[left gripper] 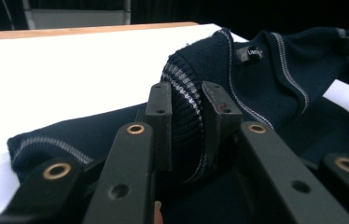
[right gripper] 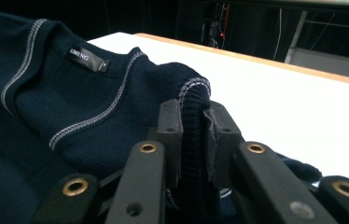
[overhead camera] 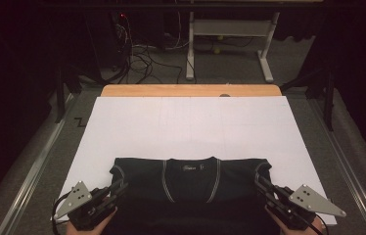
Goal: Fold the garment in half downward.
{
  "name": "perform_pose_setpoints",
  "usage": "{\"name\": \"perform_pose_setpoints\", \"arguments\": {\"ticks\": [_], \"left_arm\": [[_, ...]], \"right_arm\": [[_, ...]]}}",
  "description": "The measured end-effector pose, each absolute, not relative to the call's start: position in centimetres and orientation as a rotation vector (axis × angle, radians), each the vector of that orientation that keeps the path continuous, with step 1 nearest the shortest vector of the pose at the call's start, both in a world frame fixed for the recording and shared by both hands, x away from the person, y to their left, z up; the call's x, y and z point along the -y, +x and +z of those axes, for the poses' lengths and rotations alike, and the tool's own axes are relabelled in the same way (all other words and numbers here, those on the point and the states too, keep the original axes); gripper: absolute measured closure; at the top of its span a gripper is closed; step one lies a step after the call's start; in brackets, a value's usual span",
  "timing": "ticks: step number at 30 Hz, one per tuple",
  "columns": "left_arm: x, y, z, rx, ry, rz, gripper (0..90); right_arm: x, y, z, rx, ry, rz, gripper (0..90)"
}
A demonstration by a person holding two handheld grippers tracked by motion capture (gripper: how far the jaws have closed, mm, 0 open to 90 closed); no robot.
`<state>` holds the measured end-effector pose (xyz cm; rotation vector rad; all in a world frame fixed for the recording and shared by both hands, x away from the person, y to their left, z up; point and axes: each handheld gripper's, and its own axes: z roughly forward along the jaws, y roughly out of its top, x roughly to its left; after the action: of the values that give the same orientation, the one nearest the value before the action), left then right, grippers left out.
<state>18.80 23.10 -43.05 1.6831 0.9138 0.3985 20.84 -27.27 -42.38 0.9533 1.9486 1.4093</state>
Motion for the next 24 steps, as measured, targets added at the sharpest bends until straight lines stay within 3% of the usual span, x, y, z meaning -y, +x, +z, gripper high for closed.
{"name": "perform_pose_setpoints", "arguments": {"ticks": [7, 15, 17, 20, 24], "left_arm": [[-23.3, 18.3, -44.2, -0.946, 1.747, 0.332, 70.5], [-23.3, 20.8, -46.8, -1.098, 1.908, 0.265, 67.4], [-23.2, 21.4, -47.2, -1.13, 1.951, 0.265, 61.8], [-23.5, 21.9, -47.5, -1.168, 1.946, 0.225, 43.5], [-24.1, 21.7, -46.8, -1.166, 1.89, 0.303, 33.1]], "right_arm": [[27.6, 19.3, -43.1, -1.998, 0.969, 1.378, 78.6], [27.3, 21.1, -45.4, -2.132, 1.086, 1.244, 76.6], [27.4, 21.7, -45.9, -2.159, 1.132, 1.217, 73.7], [27.7, 22.1, -46.4, -2.166, 1.189, 1.204, 62.0], [28.3, 22.1, -46.0, -2.086, 1.218, 1.218, 48.6]]}}
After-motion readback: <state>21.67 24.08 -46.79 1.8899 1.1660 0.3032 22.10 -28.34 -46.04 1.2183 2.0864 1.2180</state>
